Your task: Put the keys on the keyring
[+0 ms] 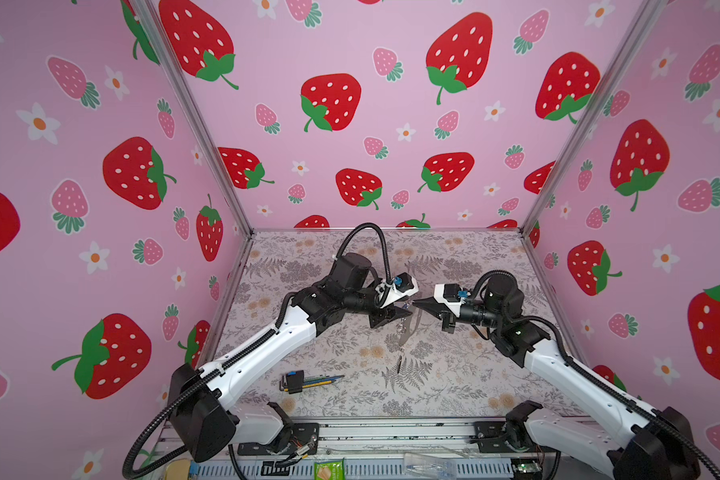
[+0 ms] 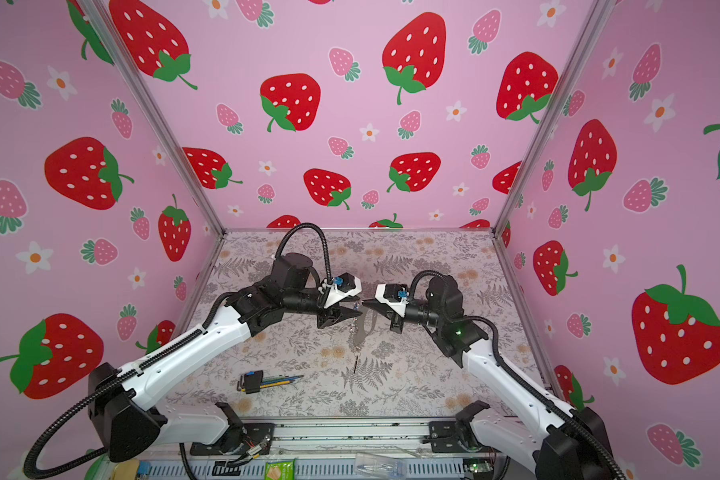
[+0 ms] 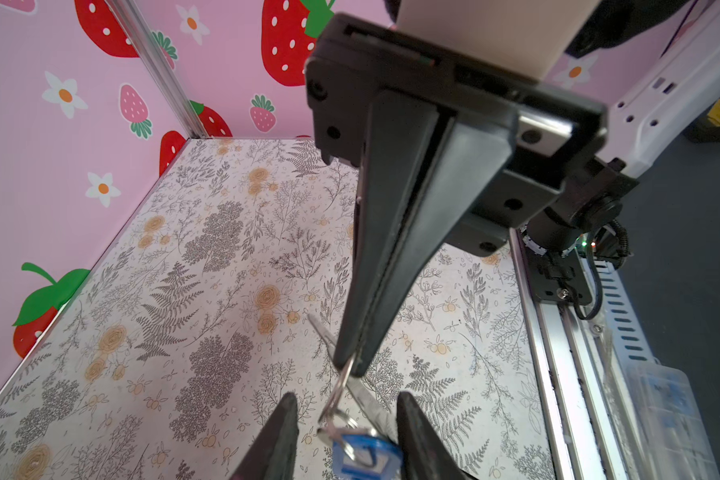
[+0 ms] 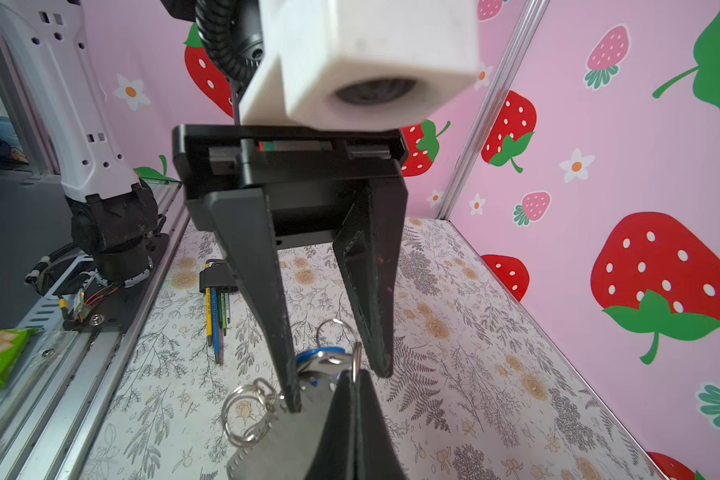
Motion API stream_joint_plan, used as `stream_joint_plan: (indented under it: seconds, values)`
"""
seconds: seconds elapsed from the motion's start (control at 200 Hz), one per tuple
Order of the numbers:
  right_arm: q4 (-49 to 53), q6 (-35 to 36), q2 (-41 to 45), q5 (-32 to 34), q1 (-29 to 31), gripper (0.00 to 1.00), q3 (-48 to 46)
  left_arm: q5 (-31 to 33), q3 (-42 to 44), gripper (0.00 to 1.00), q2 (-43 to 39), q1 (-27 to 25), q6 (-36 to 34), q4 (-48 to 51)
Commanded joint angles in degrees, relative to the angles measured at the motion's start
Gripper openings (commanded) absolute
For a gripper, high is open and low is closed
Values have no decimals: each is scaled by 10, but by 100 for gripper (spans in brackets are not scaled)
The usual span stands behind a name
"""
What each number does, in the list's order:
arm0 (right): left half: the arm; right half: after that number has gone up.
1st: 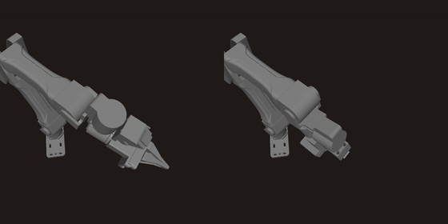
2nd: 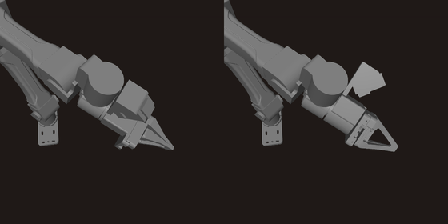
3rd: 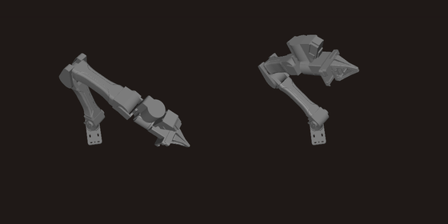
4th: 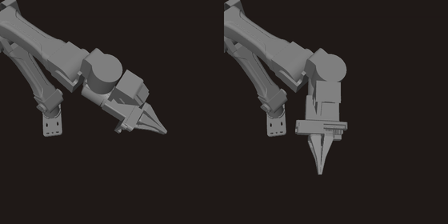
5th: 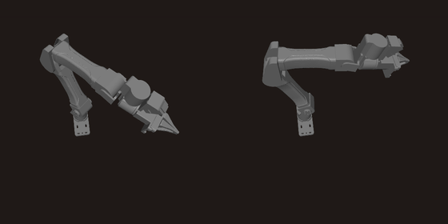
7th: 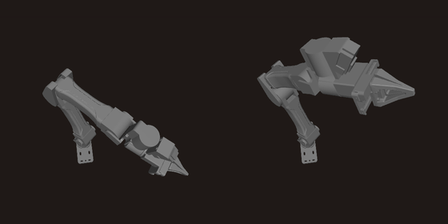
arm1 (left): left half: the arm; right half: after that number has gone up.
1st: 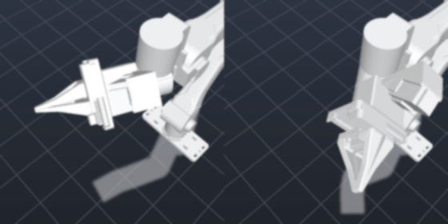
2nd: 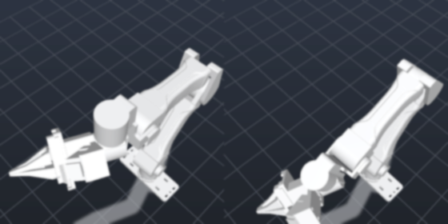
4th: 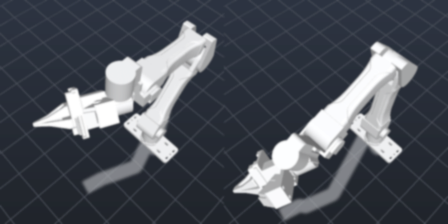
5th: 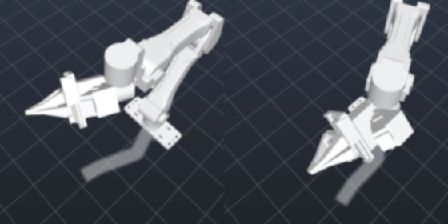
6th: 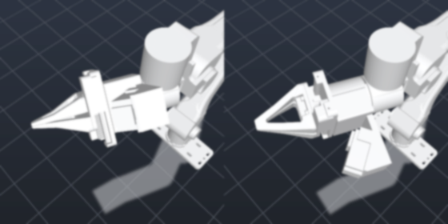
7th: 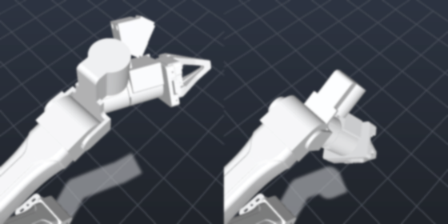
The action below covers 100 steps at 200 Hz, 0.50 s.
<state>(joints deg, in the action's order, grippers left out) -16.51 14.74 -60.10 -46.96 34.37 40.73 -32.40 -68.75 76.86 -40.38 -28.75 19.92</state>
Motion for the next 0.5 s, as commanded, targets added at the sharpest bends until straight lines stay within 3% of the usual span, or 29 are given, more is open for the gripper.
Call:
stream_joint_plan:
  seconds: [0.0,0.495]
  values:
    - [-16,-3,4,4,-3,0,0,-28,2,42,-12,1,-15,3]
    - [-22,-3,7,-12,-10,0,-1,-1,16,41,-29,16,-26,18]
